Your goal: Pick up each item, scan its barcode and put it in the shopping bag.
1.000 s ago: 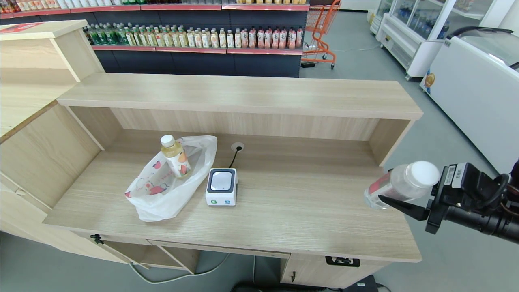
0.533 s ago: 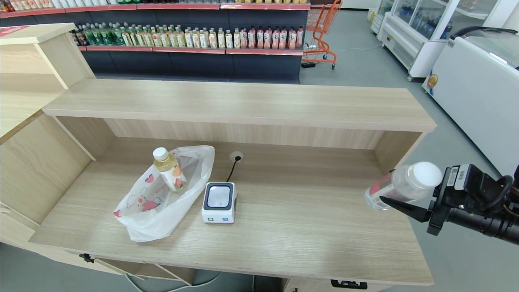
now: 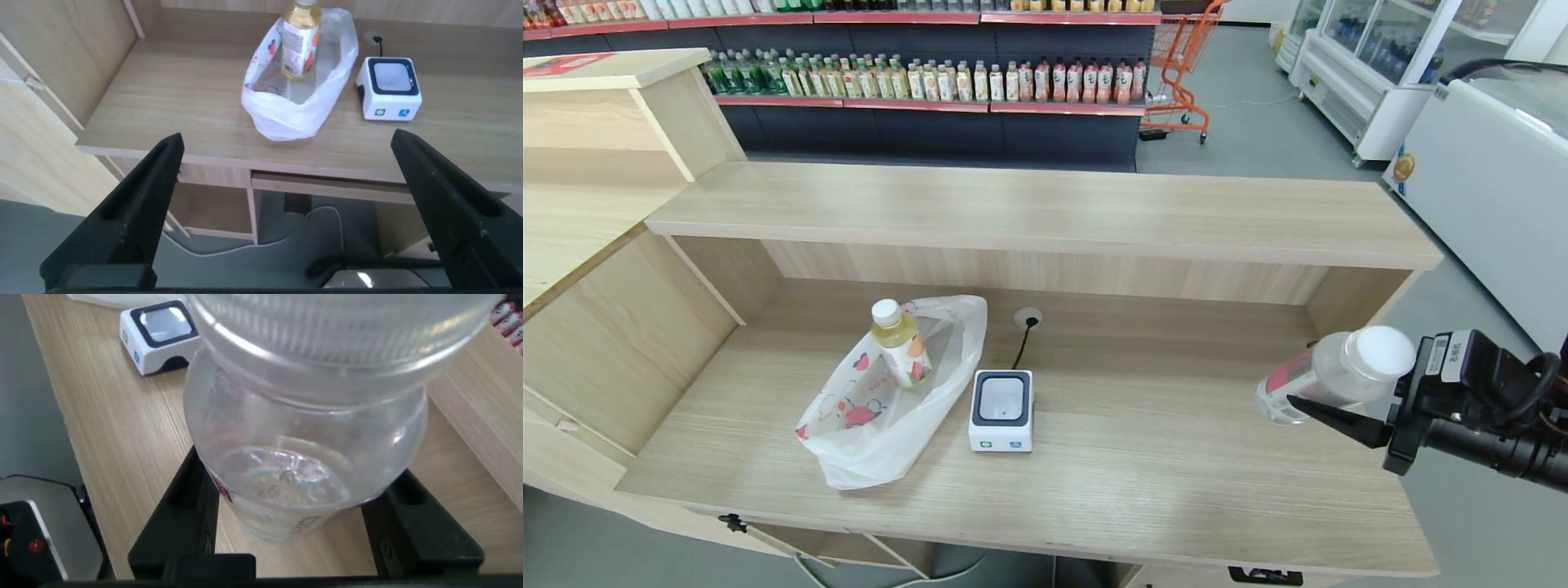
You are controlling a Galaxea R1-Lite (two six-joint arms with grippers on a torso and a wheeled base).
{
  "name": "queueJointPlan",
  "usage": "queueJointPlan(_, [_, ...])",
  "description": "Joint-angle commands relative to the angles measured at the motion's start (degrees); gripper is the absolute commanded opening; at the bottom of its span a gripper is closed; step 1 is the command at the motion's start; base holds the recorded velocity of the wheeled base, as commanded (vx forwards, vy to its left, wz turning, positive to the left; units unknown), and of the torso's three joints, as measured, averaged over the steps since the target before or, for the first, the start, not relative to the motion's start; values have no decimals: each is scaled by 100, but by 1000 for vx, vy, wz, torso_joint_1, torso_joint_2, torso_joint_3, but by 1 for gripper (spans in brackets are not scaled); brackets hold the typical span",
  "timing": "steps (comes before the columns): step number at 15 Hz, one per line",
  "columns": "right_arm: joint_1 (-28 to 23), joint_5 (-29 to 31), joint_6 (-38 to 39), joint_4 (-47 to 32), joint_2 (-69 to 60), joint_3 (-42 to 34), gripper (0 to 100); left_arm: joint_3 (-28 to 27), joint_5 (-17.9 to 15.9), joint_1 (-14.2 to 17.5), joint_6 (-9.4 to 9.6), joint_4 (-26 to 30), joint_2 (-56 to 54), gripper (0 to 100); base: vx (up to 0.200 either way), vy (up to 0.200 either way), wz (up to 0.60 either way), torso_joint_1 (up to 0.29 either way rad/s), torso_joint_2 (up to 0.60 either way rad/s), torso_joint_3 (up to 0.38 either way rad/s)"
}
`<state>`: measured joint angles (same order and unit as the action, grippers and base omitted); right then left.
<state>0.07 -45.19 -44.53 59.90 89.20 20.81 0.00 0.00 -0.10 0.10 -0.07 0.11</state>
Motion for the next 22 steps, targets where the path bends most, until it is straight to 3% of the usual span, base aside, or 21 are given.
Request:
queueJointPlan(1, [1, -16, -3, 4, 291, 195, 0, 0, 0, 1, 8, -1, 7, 100, 0, 200, 0, 2, 2, 7])
queueJointPlan(8, [151, -201, -29, 4, 1117, 1145, 0, 0, -9, 1, 34, -1, -2, 100, 0, 200, 0, 0, 3, 1])
queueJointPlan(17, [327, -447, -460, 12, 1469, 1312, 0, 0, -9, 1, 34, -1, 7, 100, 0, 200, 0, 3, 4, 2])
queueJointPlan(22, [300, -693, -521, 1014, 2277, 1364, 0, 0, 0, 1, 17, -1, 7, 100, 0, 40, 0, 0, 2, 0])
